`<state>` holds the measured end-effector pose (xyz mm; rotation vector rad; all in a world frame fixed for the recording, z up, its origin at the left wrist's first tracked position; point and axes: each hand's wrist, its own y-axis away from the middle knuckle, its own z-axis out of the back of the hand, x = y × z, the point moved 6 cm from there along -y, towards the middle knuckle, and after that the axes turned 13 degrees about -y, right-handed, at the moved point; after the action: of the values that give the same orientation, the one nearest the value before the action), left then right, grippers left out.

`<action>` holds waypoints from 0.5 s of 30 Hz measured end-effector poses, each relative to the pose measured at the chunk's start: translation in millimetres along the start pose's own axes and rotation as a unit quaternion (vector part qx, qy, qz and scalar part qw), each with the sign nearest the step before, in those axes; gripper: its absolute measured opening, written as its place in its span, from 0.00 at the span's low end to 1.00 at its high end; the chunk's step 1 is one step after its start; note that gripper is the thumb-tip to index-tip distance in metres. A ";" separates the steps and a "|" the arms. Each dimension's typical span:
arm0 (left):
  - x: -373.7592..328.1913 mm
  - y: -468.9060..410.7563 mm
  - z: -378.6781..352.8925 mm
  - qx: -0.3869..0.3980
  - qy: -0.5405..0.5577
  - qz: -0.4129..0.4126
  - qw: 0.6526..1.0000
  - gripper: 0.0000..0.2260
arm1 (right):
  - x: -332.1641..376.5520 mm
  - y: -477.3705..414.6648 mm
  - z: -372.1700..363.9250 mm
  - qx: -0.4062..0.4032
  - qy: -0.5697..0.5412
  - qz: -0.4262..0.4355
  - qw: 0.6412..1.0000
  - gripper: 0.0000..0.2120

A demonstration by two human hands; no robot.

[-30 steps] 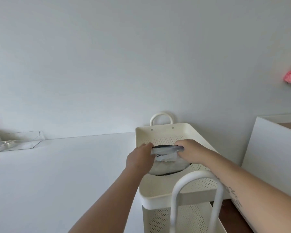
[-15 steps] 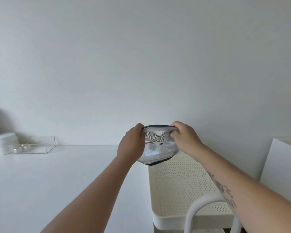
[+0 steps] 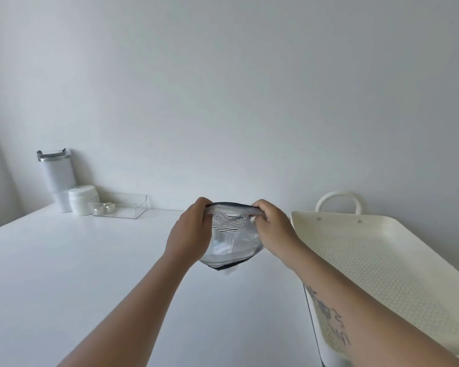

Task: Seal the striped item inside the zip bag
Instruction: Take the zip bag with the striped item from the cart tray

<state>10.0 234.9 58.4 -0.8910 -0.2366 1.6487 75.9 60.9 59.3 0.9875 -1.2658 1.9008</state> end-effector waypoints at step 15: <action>114.7 30.6 -57.9 0.032 0.260 0.189 0.946 0.03 | -77.0 10.1 -77.3 -0.091 -0.161 -0.082 0.979 0.12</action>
<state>22.8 312.3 -47.8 -1.3451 0.3735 1.6839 88.8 122.2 -30.6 1.2949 -1.4618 1.5108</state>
